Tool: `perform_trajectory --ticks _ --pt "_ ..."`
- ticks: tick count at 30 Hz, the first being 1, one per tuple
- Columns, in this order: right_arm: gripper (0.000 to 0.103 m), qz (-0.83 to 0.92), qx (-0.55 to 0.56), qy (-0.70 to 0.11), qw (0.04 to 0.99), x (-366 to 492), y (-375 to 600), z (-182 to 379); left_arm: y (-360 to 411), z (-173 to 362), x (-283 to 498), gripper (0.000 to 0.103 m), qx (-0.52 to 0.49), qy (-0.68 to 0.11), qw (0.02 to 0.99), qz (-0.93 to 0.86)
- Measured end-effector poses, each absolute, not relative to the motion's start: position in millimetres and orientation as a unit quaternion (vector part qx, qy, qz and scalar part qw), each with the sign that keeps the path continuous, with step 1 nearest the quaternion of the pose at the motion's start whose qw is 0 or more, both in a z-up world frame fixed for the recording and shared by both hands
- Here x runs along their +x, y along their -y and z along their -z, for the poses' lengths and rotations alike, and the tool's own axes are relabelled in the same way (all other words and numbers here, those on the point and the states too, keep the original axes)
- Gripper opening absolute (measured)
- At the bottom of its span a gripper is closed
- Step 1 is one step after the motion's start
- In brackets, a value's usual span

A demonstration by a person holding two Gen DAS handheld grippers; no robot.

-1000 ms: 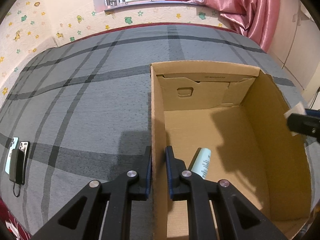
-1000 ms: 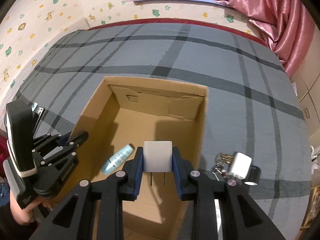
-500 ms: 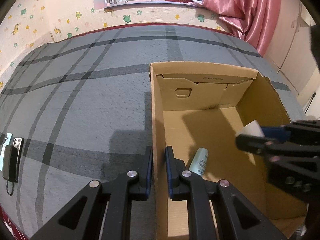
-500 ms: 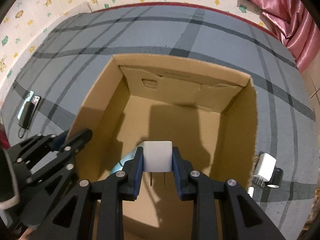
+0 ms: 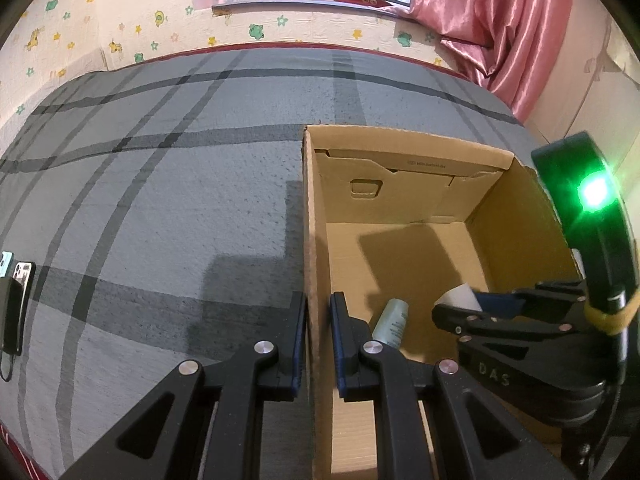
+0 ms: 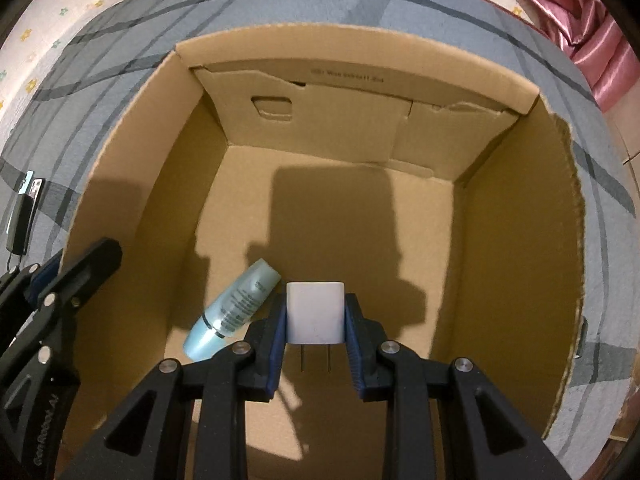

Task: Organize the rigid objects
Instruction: 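Lift the white charger with the right gripper and carry it over the box, then lower the white cube charger into the box and open the right gripper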

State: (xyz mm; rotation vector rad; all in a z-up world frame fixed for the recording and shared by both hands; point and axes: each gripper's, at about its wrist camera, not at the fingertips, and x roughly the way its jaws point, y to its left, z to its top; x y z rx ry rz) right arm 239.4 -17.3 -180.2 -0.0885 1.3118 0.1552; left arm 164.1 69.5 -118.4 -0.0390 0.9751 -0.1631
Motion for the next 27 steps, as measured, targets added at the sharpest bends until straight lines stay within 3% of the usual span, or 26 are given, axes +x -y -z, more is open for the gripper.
perform_trajectory --ticks 10,15,21,27 --pt "0.030 -0.079 -0.038 -0.603 0.793 241 18 176 -70 119 165 0.012 -0.018 -0.468 0.880 0.077" --pt "0.040 -0.079 -0.034 -0.594 0.800 238 19 168 -68 119 164 0.012 -0.012 -0.467 0.881 0.074" --pt "0.042 -0.081 -0.034 -0.581 0.809 233 20 156 -68 119 163 0.012 -0.012 -0.467 0.881 0.074" --pt "0.055 -0.077 -0.033 -0.556 0.827 226 24 133 -67 119 162 0.012 -0.009 -0.466 0.882 0.072"
